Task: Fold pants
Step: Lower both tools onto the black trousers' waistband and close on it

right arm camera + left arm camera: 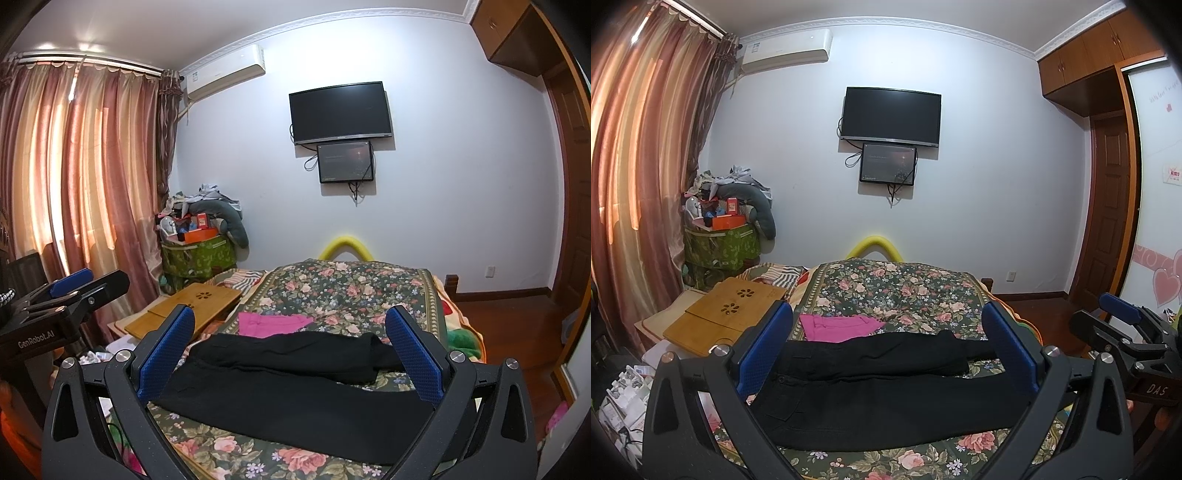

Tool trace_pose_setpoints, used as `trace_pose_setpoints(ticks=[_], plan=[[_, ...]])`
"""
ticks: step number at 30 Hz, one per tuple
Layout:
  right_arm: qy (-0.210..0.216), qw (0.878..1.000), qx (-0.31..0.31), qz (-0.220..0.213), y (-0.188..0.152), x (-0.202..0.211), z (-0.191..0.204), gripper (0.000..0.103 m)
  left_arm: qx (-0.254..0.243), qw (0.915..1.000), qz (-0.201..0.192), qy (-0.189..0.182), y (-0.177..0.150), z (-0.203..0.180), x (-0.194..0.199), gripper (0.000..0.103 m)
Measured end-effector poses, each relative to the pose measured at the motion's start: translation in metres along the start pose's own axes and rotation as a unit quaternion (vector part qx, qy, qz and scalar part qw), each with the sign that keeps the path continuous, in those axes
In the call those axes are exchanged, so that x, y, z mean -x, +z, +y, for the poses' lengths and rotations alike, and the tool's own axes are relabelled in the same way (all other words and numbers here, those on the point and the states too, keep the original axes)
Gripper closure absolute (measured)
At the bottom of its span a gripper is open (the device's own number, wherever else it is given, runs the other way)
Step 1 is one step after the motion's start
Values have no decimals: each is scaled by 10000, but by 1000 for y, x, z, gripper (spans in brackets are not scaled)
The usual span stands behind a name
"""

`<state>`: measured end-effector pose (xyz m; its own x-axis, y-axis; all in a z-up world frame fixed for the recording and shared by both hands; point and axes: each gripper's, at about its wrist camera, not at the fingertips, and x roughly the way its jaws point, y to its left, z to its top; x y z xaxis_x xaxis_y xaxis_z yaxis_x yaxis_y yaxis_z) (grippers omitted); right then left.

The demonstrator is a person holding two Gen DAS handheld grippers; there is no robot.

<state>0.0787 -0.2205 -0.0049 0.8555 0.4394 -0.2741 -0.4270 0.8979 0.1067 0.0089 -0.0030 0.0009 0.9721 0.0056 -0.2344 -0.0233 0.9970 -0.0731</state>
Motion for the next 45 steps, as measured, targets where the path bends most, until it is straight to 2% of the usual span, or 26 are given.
trace_pose_setpoints(ticks=[13,21,29,32,38,45], plan=[[-47,9999,-34,141,-4,-13,-4,1,14,10000,77,2,-4,-1,-11,0],[-99,9992,-86,366,-7,-48,-15,1,46,9994,346,12,-7,10,-63,0],[-269,9969,-7,738,-17,-105,-34,1,16,9963,817,278,-10,38,-142,0],[-154,9954,-49,942,-23,-129,-45,1,88,9928,1139,367,-17,55,-180,0],[-130,9887,-57,1495,-36,-181,-70,1,72,9810,1779,774,-36,92,-262,0],[-112,9761,-93,2167,-56,-241,-100,1,105,9627,2572,839,-65,135,-337,0]])
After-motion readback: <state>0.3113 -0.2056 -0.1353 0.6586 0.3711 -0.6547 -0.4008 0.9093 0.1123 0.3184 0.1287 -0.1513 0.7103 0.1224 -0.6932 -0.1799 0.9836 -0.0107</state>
